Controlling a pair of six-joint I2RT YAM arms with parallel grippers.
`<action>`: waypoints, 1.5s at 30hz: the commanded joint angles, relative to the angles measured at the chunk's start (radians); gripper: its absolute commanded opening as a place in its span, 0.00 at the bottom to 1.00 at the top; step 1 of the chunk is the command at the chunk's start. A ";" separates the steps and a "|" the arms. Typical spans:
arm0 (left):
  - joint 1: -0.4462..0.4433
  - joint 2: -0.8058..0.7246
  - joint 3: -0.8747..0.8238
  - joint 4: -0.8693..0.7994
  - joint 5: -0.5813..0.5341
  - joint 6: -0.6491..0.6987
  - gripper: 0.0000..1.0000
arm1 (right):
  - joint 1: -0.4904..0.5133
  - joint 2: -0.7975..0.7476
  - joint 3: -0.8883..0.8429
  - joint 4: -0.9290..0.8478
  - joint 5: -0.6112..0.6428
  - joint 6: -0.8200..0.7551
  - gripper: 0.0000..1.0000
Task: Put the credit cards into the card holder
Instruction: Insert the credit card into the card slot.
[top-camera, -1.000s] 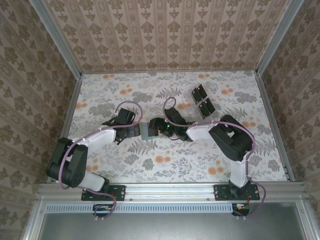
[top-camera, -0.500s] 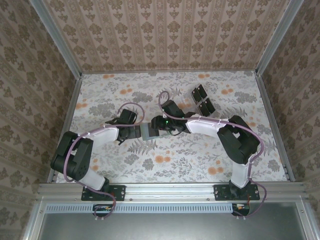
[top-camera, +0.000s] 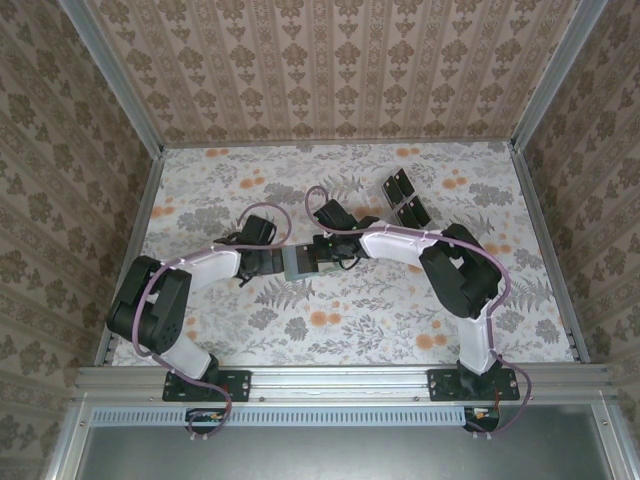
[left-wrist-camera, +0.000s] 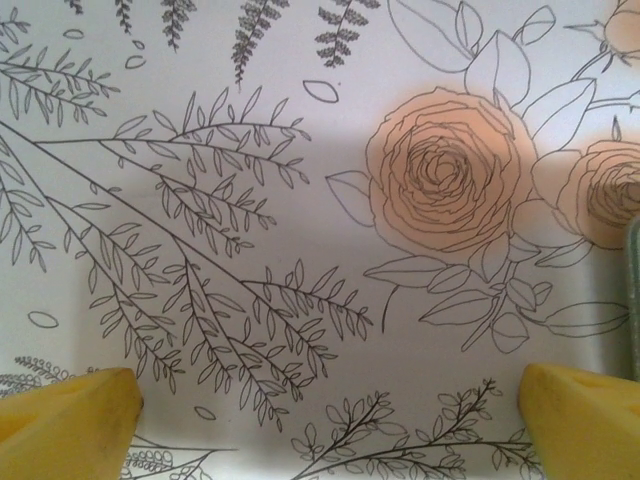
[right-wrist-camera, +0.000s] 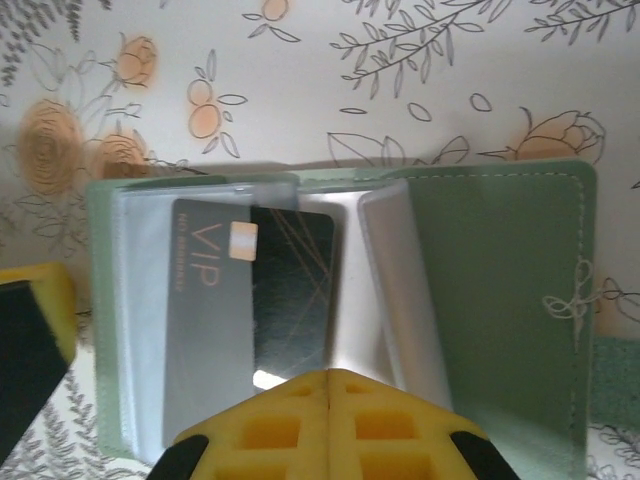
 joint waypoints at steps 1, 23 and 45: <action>0.008 0.027 0.031 0.008 -0.001 0.016 1.00 | 0.000 0.036 0.040 -0.060 0.047 -0.042 0.04; 0.005 0.094 0.042 0.025 -0.002 0.015 1.00 | 0.011 0.128 0.143 -0.039 -0.037 -0.030 0.00; 0.002 0.086 0.034 0.025 0.002 0.016 1.00 | -0.006 0.041 0.104 -0.029 -0.015 -0.037 0.00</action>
